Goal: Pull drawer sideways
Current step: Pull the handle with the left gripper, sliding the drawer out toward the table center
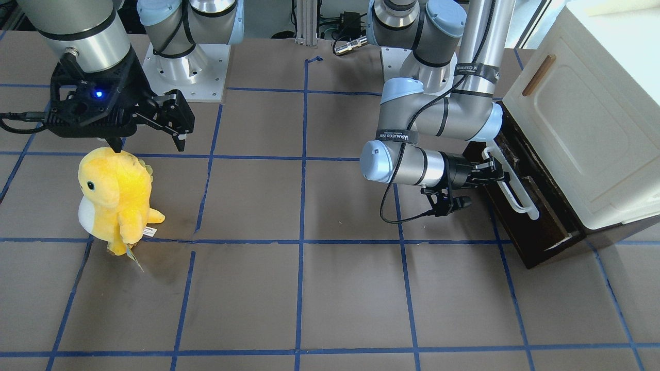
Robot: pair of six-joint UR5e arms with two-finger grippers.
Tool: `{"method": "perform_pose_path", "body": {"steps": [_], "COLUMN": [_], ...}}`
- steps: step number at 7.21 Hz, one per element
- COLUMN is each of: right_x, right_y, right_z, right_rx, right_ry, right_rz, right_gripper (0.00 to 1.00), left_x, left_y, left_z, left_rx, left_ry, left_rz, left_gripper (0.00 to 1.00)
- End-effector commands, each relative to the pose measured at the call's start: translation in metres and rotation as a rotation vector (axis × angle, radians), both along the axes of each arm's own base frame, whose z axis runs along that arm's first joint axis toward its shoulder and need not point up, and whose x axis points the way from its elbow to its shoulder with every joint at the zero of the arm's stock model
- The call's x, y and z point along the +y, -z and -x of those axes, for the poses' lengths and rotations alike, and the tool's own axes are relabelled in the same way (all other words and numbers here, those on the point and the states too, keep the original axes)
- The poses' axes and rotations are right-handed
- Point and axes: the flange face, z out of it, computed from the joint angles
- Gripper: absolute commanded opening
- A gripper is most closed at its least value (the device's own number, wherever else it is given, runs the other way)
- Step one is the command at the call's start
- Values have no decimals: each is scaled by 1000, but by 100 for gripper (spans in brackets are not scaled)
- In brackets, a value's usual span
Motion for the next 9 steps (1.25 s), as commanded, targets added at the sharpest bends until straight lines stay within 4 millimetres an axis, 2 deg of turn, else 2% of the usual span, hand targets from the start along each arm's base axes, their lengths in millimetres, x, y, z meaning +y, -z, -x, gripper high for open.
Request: {"method": "perform_pose_path", "body": {"steps": [1, 9], "right_x": [0, 0], "right_y": [0, 0], "right_z": [0, 0], "right_rx": [0, 0], "right_ry": [0, 0], "right_rz": [0, 0], "right_gripper": [100, 100], "left_x": [3, -3], "left_y": [1, -8], "left_z": [15, 30], "left_rx": [4, 21], "left_ry": [28, 49], "left_rz": [1, 14], "left_gripper": [28, 28]}}
